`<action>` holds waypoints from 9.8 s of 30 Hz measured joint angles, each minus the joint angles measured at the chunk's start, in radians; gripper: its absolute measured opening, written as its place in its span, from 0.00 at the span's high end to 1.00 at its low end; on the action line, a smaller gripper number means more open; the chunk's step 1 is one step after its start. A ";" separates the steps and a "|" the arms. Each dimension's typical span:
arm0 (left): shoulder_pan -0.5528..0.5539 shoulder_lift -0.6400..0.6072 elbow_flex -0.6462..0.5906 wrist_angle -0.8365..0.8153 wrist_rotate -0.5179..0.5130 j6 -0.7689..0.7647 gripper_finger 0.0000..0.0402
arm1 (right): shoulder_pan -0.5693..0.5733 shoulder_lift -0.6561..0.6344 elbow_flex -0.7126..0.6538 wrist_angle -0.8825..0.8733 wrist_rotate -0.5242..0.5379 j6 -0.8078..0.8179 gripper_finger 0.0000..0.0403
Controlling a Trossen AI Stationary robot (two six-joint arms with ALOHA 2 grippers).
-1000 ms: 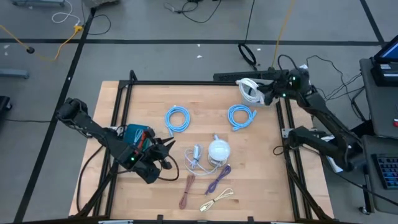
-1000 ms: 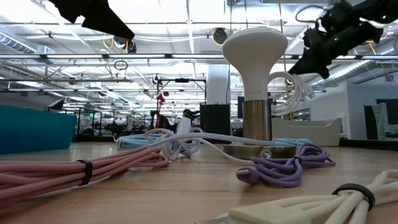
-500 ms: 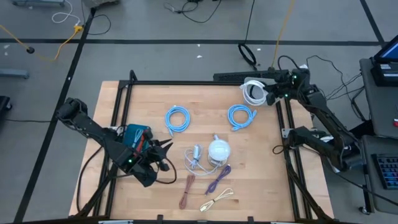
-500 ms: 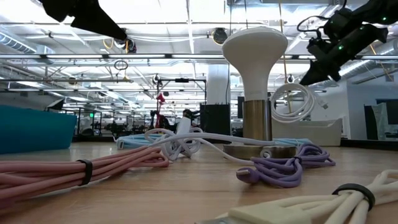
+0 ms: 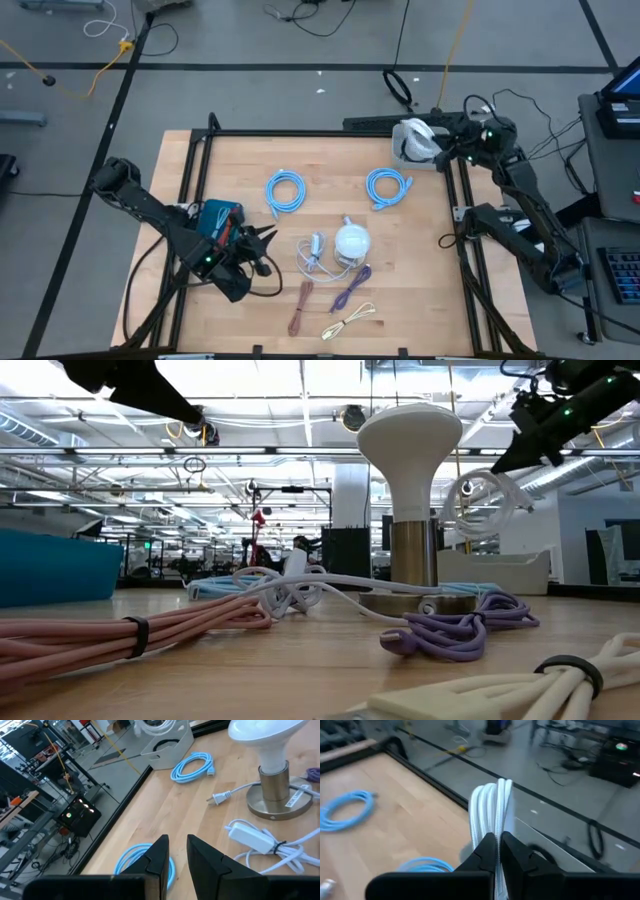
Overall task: Pick & Place USB Port
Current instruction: Put the white HDMI cable into the gray bin, then put the right blue HDMI cable into the gray bin
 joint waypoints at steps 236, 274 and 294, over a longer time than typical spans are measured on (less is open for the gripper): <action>-0.012 0.000 -0.082 0.047 0.053 -0.056 0.82 | 1.259 0.724 0.010 -0.133 0.935 0.132 0.59; 0.020 0.000 -0.082 0.038 0.038 -0.172 0.82 | 1.285 0.651 -0.075 -0.046 0.926 0.304 0.92; 0.693 -0.369 -0.083 0.553 0.657 0.263 0.82 | 1.683 0.750 0.334 -0.376 1.356 0.475 0.92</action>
